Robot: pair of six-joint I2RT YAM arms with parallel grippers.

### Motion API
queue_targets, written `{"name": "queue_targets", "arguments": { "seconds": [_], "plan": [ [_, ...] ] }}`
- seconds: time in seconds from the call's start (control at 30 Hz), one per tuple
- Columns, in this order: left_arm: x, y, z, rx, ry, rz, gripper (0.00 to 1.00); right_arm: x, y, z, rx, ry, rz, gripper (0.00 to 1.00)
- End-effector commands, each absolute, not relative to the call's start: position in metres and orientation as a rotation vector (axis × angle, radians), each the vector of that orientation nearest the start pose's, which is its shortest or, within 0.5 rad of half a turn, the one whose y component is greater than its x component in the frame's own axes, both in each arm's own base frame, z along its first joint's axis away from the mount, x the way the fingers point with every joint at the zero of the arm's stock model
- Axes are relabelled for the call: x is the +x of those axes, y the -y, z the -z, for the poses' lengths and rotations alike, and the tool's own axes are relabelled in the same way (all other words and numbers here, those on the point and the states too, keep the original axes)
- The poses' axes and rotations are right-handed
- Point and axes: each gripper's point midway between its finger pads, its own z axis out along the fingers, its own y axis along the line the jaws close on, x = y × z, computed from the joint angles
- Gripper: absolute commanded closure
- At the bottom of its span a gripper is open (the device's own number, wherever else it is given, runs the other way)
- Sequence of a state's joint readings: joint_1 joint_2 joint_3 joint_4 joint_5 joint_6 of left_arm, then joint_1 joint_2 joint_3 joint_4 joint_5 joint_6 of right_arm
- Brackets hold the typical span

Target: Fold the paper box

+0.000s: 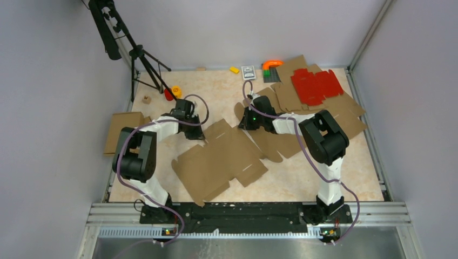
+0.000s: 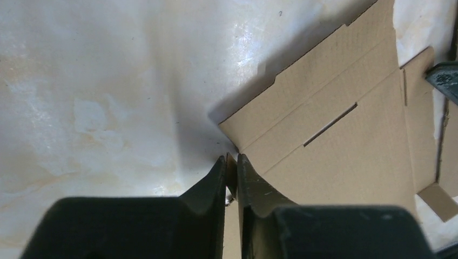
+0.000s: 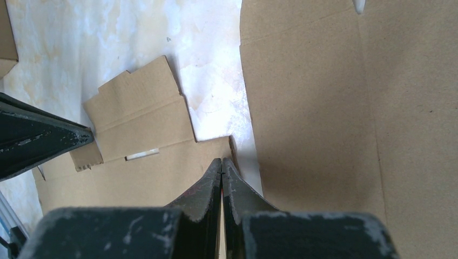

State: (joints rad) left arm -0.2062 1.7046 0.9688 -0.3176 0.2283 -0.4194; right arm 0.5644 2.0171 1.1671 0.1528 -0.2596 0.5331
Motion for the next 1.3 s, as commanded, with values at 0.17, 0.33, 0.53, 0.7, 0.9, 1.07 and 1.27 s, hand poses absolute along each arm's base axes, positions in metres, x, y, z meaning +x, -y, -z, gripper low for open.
{"name": "queue_targets", "arguments": {
  "seconds": [0.17, 0.33, 0.53, 0.7, 0.9, 1.07, 1.27],
  "plan": [
    [0.352, 0.128, -0.041, -0.179, -2.588, 0.516, 1.0, 0.373, -0.307, 0.003, -0.199, -2.505, -0.761, 1.0],
    [0.348, 0.132, -0.051, -0.175, -2.541, 0.56, 1.0, 0.373, -0.307, 0.004, -0.199, -2.507, -0.758, 1.0],
    [0.336, 0.146, -0.061, -0.097, -2.457, 0.697, 1.0, 0.374, -0.307, 0.004, -0.196, -2.507, -0.756, 1.0],
    [0.324, 0.144, -0.06, -0.108, -2.442, 0.702, 1.0, 0.374, -0.307, 0.004, -0.196, -2.508, -0.754, 1.0],
    [0.311, 0.14, -0.065, -0.127, -2.424, 0.69, 1.0, 0.374, -0.307, 0.004, -0.197, -2.509, -0.752, 1.0],
    [0.301, 0.145, -0.067, -0.016, -2.403, 0.665, 0.93, 0.374, -0.307, 0.004, -0.197, -2.511, -0.752, 1.0],
    [0.3, 0.146, -0.066, 0.073, -2.419, 0.526, 1.0, 0.374, -0.307, 0.004, -0.198, -2.509, -0.756, 1.0]
  ]
}}
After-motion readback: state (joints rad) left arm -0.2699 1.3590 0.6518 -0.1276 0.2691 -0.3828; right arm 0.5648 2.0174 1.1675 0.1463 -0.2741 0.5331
